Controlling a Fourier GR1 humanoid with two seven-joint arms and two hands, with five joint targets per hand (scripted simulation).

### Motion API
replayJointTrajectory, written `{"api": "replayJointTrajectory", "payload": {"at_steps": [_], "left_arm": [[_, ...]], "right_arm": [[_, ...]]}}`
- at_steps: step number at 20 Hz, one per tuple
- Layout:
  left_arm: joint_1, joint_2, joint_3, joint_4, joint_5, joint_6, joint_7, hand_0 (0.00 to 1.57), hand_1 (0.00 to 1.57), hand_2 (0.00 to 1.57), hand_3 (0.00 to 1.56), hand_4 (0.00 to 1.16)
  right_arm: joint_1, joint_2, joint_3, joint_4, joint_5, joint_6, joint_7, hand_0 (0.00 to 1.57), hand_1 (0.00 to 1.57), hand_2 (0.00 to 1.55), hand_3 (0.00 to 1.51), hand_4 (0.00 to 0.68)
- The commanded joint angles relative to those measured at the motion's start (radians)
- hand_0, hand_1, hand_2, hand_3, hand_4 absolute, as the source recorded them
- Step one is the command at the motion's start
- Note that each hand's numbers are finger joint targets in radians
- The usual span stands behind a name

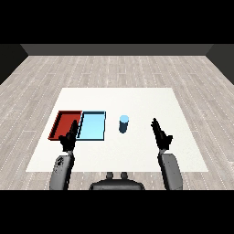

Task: Pick the blue can and put it in the blue box

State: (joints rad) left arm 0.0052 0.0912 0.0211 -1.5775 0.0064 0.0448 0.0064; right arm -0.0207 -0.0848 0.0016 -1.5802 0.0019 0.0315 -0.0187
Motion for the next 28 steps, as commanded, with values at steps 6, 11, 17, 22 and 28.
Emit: {"api": "replayJointTrajectory", "payload": {"at_steps": [6, 11, 17, 22, 28], "left_arm": [[-0.001, -0.036, -0.061, -0.025, -0.056, -0.006, 0.029, 0.0, 0.0, 0.0, 0.0, 0.0], [-0.01, -0.02, -0.012, -0.072, 0.019, -0.08, -0.276, 0.0, 0.0, 0.0, 0.0, 0.0], [0.071, -0.009, 0.015, -0.063, 0.059, -0.145, -0.369, 0.0, 0.0, 0.0, 0.0, 0.0], [0.083, -0.011, 0.021, -0.112, 0.074, -0.15, -0.336, 0.0, 0.0, 0.0, 0.0, 0.0], [0.061, -0.043, 0.021, -0.04, 0.044, -0.116, -0.402, 0.0, 0.0, 0.0, 0.0, 0.0]], "right_arm": [[0.035, -0.028, -0.036, 0.024, 0.008, 0.044, -0.001, 0.0, 0.0, 0.0, 0.0, 0.0], [-0.066, -0.041, -0.138, 0.09, -0.242, 0.232, -0.179, 0.0, 0.0, 0.0, 0.0, 0.0], [0.016, -0.023, -0.116, 0.016, -0.246, 0.262, -0.201, 0.0, 0.0, 0.0, 0.0, 0.0], [-0.005, -0.045, -0.159, 0.093, -0.265, 0.288, -0.221, 0.0, 0.0, 0.0, 0.0, 0.0], [-0.13, 0.027, -0.104, 0.181, -0.242, 0.192, -0.135, 0.0, 0.0, 0.0, 0.0, 0.0]]}}
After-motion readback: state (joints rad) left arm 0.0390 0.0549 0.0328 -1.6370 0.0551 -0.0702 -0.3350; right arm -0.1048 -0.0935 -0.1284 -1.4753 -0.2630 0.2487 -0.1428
